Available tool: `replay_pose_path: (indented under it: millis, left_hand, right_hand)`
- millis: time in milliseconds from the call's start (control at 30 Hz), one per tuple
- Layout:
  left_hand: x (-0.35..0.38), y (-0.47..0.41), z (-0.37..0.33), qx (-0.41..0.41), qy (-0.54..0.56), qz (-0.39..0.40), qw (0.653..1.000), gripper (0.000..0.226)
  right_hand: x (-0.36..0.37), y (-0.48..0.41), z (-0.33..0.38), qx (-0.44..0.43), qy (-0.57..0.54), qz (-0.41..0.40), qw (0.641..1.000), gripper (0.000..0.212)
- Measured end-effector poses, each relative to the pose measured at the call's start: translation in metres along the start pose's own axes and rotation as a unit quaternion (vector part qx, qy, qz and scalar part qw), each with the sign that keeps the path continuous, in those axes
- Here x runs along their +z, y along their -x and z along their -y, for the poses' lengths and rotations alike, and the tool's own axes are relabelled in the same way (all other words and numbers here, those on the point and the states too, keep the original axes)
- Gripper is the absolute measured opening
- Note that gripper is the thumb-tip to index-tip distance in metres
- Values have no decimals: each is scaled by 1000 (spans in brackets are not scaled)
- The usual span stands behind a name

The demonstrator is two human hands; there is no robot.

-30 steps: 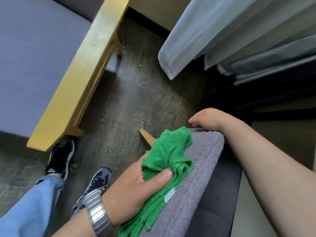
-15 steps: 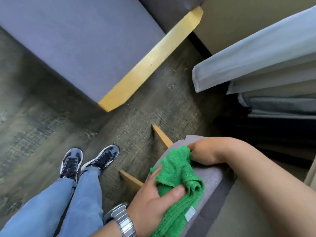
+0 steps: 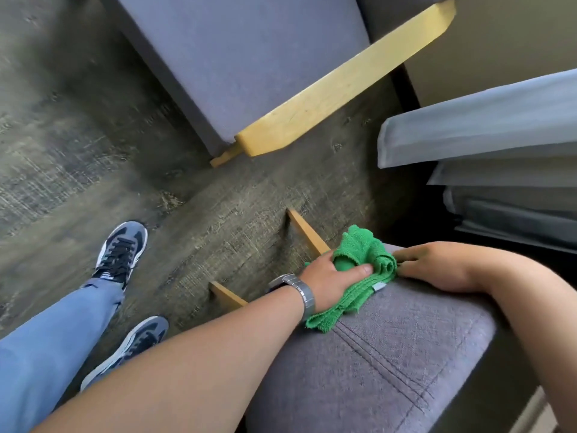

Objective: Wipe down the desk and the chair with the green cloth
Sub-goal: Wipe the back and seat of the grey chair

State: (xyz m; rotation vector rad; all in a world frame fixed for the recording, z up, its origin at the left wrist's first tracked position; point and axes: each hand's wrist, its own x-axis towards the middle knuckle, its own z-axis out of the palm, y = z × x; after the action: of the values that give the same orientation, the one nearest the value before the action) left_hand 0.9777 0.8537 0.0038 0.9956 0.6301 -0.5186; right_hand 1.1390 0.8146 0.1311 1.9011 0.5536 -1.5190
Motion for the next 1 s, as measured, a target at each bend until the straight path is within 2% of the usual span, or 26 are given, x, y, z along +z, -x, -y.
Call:
replay_pose_path:
  millis: [133,233,367,500,600,667,733,800,867,1000]
  left_hand:
    - [-4,-13,5,20,-9,16,1000,44]
    - [-2,4,5,42,-6,11,999,49]
    - [-1,59,5,98,8,16,995,53]
    - [9,138,21,171,78,-1,982,40]
    - [23,190,45,191,113,-54,974,43]
    - [38,218,65,184,129,-97,970,48]
    - [52,239,84,174,132,-139,966,57]
    - [65,254,103,165,126,-172,963,56]
    - [77,264,121,156,128,-209,957,53]
    - [96,271,152,137,198,-256,936,64]
  right_hand:
    - [0,-8,2,-1,45,18,999,36]
    - [1,-13,8,8,75,26,997,36]
    - [0,-10,11,28,117,5,993,37]
    - [4,15,25,50,151,-19,987,43]
    - [14,36,50,38,107,-23,993,36]
    - [27,53,76,10,70,-19,997,38]
    - [46,72,103,-10,126,-20,992,31]
    - [69,88,125,-20,208,-23,978,25]
    - [87,98,137,-27,243,-21,969,26]
    - [106,116,148,-49,322,-31,945,39]
